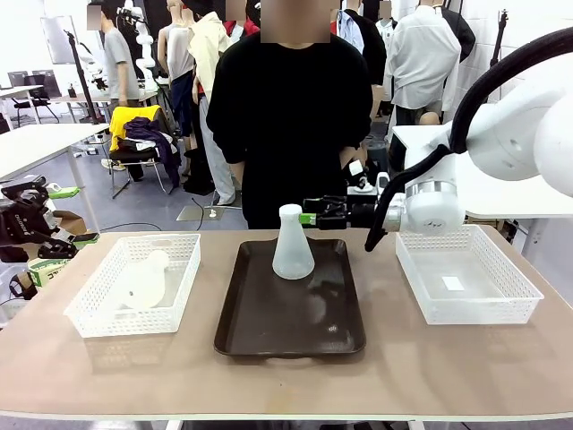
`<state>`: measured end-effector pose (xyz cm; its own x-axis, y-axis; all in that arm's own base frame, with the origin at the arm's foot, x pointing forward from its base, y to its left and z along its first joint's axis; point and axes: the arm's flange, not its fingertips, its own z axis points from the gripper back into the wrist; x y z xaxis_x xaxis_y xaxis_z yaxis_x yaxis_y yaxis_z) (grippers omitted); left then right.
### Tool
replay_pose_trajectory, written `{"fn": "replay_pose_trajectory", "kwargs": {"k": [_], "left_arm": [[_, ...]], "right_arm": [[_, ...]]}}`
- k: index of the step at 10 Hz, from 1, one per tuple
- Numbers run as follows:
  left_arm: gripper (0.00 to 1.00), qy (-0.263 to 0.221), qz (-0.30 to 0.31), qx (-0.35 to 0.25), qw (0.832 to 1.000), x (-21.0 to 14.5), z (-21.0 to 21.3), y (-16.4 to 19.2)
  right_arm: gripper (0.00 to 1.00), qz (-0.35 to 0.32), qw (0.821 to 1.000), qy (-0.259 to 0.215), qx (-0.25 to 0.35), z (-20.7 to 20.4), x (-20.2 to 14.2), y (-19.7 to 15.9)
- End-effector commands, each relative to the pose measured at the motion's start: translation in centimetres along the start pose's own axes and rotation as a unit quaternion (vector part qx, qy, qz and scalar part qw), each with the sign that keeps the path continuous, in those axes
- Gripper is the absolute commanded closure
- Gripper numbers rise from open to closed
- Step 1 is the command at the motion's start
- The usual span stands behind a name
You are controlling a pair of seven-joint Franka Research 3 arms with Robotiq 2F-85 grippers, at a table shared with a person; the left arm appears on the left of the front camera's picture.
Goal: Prepare the laboratory tools.
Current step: Pick up the Big flask that the person points to.
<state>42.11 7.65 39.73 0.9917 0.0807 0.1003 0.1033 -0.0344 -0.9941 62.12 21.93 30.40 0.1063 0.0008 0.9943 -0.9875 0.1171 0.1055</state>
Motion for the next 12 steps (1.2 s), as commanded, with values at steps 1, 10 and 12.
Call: {"fn": "replay_pose_trajectory", "kwargs": {"k": [1, 10, 12], "left_arm": [[0.0, -0.003, -0.003, 0.003, 1.0, 0.0, 0.0, -0.2], [0.0, -0.003, -0.003, 0.003, 1.0, 0.0, 0.0, -0.2], [0.0, -0.003, -0.003, 0.003, 1.0, 0.0, 0.0, -0.2]], "right_arm": [[0.0, -0.001, 0.998, 0.048, -0.033, 1.5, 2.6, 0.2], [0.0, 0.003, 0.958, 0.047, -0.284, 16.0, 7.1, 6.9], [0.0, 0.011, 0.945, 0.011, -0.328, 19.0, 6.9, 8.3]]}}
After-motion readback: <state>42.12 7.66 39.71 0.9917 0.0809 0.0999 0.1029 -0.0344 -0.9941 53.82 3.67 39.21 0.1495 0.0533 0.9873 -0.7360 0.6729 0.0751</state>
